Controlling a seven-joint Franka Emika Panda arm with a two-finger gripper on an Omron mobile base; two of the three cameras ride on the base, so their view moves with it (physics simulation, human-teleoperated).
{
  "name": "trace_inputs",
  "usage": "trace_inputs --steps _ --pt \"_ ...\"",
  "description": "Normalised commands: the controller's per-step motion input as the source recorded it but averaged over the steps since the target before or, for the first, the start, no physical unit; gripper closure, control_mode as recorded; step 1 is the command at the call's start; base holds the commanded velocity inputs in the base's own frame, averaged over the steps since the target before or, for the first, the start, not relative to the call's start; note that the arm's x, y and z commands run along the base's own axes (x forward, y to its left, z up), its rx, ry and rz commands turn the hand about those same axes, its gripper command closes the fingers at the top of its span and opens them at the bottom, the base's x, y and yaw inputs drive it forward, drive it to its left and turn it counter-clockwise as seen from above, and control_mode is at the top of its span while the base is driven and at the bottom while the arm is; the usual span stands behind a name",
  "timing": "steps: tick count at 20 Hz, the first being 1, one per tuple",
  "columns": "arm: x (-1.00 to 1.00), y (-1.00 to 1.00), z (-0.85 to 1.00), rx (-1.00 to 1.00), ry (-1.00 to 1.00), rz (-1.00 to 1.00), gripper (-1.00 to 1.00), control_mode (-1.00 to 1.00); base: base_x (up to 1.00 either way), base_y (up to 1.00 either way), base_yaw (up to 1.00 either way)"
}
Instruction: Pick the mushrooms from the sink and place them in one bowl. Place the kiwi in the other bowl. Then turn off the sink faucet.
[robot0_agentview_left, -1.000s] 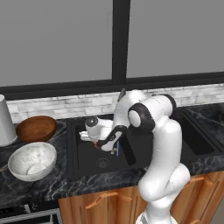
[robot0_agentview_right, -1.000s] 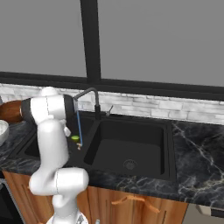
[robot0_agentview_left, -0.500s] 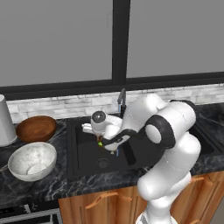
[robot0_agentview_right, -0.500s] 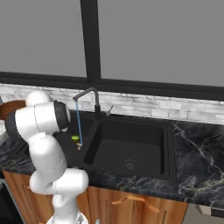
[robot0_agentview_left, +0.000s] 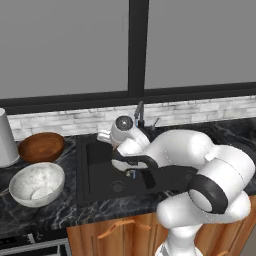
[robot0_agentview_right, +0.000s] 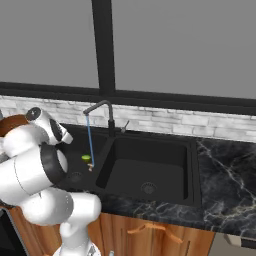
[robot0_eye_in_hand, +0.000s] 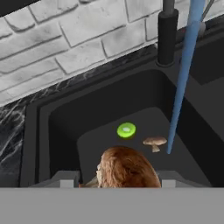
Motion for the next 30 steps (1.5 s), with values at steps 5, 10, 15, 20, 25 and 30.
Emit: trace_inputs --steps 5,10,15,20,25,30 --pt "-0.42 0.12 0.81 0.04 0.00 0.02 1.00 -1.00 0.00 0.00 0.00" --pt "-0.52 0.45 0.39 0.01 0.01 0.06 1.00 -1.00 0.00 0.00 0.00" --pt "-0.47 0.69 0.17 0.00 0.00 0.09 1.00 -1.00 0.00 0.00 0.00" --pt "-0.30 0.68 0.26 0.01 0.02 0.15 1.00 -1.00 0.00 0.00 0.00" --pt "-0.23 0.66 0.16 0.01 0.01 0.20 1.00 -1.00 0.00 0.00 0.00" --pt "-0.24 0.69 0.02 0.00 0.02 0.20 1.00 -1.00 0.00 0.00 0.00"
